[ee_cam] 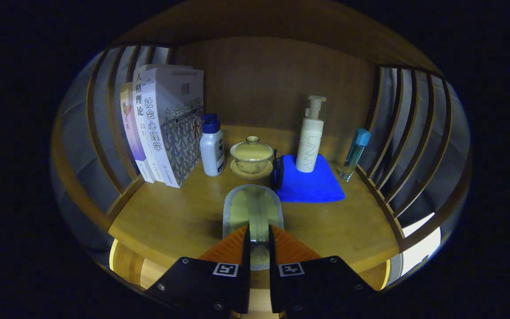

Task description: Pull open the drawer, take out the items inside it, and place them on the countertop above the cabinet.

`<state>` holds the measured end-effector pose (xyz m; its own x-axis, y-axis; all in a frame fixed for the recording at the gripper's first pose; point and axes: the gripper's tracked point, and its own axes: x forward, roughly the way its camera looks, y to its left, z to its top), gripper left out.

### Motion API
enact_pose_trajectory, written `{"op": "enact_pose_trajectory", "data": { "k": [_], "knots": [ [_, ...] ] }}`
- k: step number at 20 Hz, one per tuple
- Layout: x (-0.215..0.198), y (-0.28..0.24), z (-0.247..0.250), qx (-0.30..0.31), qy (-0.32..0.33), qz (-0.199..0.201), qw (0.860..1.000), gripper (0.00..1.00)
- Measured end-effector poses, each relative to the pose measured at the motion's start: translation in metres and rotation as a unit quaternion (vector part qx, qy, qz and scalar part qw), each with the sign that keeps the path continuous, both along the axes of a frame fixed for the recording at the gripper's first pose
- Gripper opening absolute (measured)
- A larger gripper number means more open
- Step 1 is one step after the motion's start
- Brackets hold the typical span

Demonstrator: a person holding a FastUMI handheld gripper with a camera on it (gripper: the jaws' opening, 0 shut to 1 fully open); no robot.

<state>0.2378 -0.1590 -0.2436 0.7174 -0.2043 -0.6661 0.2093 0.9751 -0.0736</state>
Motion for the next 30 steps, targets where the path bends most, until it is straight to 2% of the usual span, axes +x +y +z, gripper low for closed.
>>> {"op": "enact_pose_trajectory", "data": {
  "k": [3,7,8,11,13,17,21,24,27,30],
  "knots": [
    [0.007,-0.004,-0.004,0.016,-0.003,-0.006,1.0,0.23],
    [0.006,-0.009,-0.008,0.006,-0.005,-0.003,1.0,0.3],
    [0.003,-0.006,-0.001,0.012,-0.015,0.0,1.0,0.34],
    [-0.004,0.01,0.022,0.056,-0.075,-0.006,0.996,0.98],
    [-0.022,0.012,0.05,0.06,-0.111,-0.012,0.992,0.98],
    [-0.066,0.019,0.103,0.031,-0.184,-0.014,0.982,0.97],
    [-0.114,0.041,0.151,0.015,-0.263,0.003,0.965,0.96],
    [-0.165,0.06,0.158,-0.005,-0.295,0.016,0.955,0.96],
    [-0.211,0.079,0.153,0.002,-0.324,0.019,0.946,0.96],
    [-0.25,0.086,0.12,0.011,-0.324,0.002,0.946,0.96]
  ]
}}
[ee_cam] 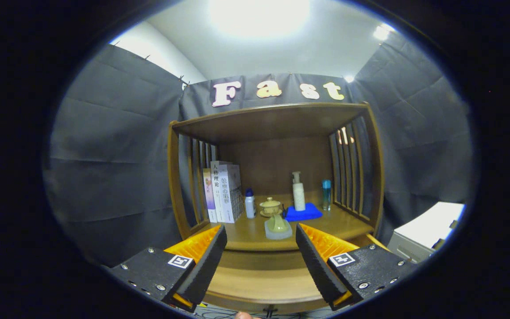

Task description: Pull open the drawer, take out the items inside it, and place them on the countertop above the cabinet.

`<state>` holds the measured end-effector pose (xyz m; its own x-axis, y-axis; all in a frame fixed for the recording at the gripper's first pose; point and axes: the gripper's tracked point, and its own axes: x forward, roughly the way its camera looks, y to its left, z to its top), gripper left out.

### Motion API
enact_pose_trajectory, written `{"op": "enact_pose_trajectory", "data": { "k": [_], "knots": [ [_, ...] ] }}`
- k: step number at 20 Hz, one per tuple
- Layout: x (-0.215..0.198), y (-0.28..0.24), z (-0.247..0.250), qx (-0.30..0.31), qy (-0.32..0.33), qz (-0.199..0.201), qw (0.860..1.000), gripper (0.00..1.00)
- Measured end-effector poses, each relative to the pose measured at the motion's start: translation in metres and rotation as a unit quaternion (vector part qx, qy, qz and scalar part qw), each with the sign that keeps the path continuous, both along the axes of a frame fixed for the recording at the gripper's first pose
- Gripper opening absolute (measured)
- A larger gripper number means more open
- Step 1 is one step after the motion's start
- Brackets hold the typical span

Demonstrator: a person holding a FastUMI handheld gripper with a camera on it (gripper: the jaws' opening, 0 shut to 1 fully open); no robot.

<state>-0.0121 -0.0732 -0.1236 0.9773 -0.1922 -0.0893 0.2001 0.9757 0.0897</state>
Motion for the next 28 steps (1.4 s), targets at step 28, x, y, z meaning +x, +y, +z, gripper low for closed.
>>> {"op": "enact_pose_trajectory", "data": {
  "k": [28],
  "knots": [
    [-0.057,-0.009,-0.151,-0.013,0.081,-0.054,0.995,0.96]
  ]
}}
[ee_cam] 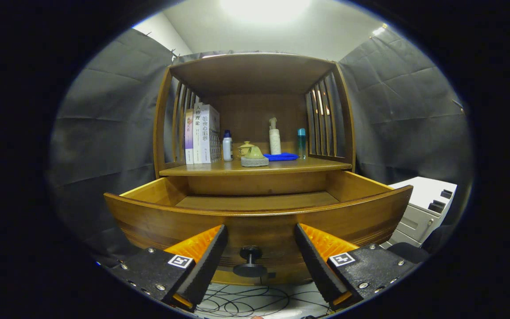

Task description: Pull open the drawer, take out the items inside it, and place them on the countertop above the cabinet.

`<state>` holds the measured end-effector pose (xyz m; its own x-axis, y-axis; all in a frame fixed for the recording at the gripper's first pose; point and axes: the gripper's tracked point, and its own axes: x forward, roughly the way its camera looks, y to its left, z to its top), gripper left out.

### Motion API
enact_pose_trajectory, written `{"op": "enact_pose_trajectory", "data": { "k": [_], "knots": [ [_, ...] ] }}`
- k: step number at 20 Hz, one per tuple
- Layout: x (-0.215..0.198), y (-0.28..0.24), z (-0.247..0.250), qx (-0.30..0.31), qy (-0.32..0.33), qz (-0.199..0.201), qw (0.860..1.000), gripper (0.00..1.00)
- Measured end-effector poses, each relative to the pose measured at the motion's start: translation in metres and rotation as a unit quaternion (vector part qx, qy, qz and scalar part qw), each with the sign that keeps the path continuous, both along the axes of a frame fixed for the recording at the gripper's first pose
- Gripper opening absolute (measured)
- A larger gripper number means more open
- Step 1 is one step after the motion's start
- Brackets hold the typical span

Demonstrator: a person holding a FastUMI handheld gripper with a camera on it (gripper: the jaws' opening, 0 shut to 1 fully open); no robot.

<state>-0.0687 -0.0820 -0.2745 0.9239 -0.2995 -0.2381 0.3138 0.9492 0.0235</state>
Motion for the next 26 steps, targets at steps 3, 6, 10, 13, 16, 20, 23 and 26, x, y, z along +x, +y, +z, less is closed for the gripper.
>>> {"op": "enact_pose_trajectory", "data": {
  "k": [3,6,10,13,16,20,23,26],
  "knots": [
    [0.014,-0.004,0.021,0.011,-0.036,0.011,0.999,0.95],
    [0.044,-0.03,0.028,-0.017,-0.039,-0.009,0.999,0.95],
    [0.051,-0.041,0.027,-0.048,-0.014,-0.004,0.999,0.96],
    [0.025,-0.033,0.032,-0.015,-0.036,0.011,0.999,0.95],
    [0.004,-0.027,0.016,-0.003,-0.023,0.011,1.0,0.95],
    [0.016,-0.014,-0.012,0.002,0.006,0.031,1.0,0.94],
    [0.024,-0.017,-0.015,-0.026,0.009,0.033,0.999,0.95],
    [0.021,-0.017,-0.012,-0.03,0.0,0.034,0.999,0.95]
  ]
}}
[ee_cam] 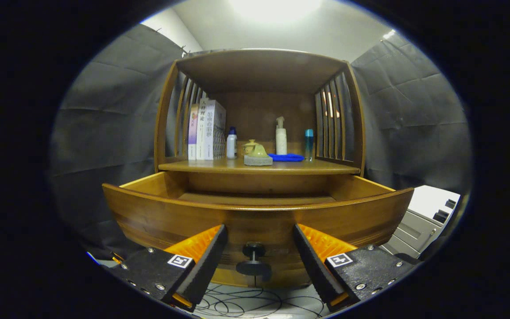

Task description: Pull open the drawer, take out the items inside it, and place them on the countertop above the cabinet.

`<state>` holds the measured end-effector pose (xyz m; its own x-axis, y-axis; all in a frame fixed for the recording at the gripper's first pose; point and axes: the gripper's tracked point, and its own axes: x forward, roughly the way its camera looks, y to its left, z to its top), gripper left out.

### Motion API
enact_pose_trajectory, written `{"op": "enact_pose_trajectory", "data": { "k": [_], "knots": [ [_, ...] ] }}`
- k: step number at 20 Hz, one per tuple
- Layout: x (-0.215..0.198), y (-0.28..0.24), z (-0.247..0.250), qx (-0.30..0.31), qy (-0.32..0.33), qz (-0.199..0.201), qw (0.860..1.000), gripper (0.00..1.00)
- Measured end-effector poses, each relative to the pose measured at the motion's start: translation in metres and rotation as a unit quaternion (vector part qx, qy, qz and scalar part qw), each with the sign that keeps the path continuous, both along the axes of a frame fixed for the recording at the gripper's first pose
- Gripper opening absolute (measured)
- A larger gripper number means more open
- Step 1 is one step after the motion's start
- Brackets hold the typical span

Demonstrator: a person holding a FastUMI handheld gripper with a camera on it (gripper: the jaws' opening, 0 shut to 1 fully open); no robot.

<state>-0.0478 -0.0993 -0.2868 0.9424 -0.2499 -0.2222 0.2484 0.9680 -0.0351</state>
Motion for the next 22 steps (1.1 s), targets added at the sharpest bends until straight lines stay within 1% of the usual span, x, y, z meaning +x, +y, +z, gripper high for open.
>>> {"op": "enact_pose_trajectory", "data": {
  "k": [2,3,4,7,14,15,20,22],
  "knots": [
    [0.013,-0.004,0.004,-0.008,-0.003,0.003,1.0,0.94],
    [0.031,-0.007,0.005,-0.012,-0.008,0.004,1.0,0.95],
    [0.038,-0.009,0.003,-0.013,-0.006,0.004,1.0,0.95],
    [0.063,-0.016,-0.002,-0.01,-0.006,0.001,1.0,0.95],
    [0.111,-0.028,-0.011,-0.01,0.008,-0.002,1.0,0.95],
    [0.112,-0.03,-0.012,-0.009,0.009,-0.002,1.0,0.95],
    [0.148,-0.038,-0.02,-0.024,0.012,0.0,1.0,0.95],
    [0.155,-0.038,-0.028,-0.029,0.018,-0.002,0.999,0.96]
  ]
}}
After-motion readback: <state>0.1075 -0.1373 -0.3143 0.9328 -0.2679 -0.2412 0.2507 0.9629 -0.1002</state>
